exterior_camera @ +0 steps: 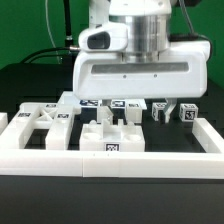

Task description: Assemble chair

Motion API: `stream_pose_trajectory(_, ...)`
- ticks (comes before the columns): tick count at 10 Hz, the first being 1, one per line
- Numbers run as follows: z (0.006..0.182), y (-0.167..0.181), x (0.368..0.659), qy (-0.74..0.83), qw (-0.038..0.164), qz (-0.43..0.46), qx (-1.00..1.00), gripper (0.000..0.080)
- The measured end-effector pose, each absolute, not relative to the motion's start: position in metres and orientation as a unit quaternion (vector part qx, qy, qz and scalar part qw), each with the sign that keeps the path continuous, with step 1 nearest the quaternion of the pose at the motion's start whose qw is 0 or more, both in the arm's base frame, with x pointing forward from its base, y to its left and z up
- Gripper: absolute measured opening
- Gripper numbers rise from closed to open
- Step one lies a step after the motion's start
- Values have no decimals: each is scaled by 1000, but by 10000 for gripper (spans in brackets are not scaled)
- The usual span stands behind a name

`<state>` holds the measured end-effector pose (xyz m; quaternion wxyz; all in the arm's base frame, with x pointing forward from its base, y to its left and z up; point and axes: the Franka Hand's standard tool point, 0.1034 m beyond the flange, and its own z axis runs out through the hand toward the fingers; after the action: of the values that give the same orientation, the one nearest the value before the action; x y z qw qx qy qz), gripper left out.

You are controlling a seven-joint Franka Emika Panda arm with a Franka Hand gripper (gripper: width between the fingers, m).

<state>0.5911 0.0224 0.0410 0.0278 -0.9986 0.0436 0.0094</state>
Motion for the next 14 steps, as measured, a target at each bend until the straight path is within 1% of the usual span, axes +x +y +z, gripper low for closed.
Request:
stream_pose_trajectory(1,34,22,591,109,31,16,-993,649)
stream_pose_trajectory(4,15,19,585,83,30,25,-996,649)
stream_pose_trajectory(7,7,25,582,74,30,27,-996,647)
stream_pose_trajectory(8,7,25,582,77,32,27,-996,510)
stream_pose_trajectory(9,7,25,582,77,32,27,-996,510)
stream_pose_trajectory(11,7,26,582,77,32,27,-996,169)
stream_pose_trajectory(12,7,26,582,77,32,27,-996,169)
stream_pose_trajectory(13,7,26,582,77,32,27,-996,44)
stream_pose_trajectory(14,7,26,582,77,32,27,-996,31)
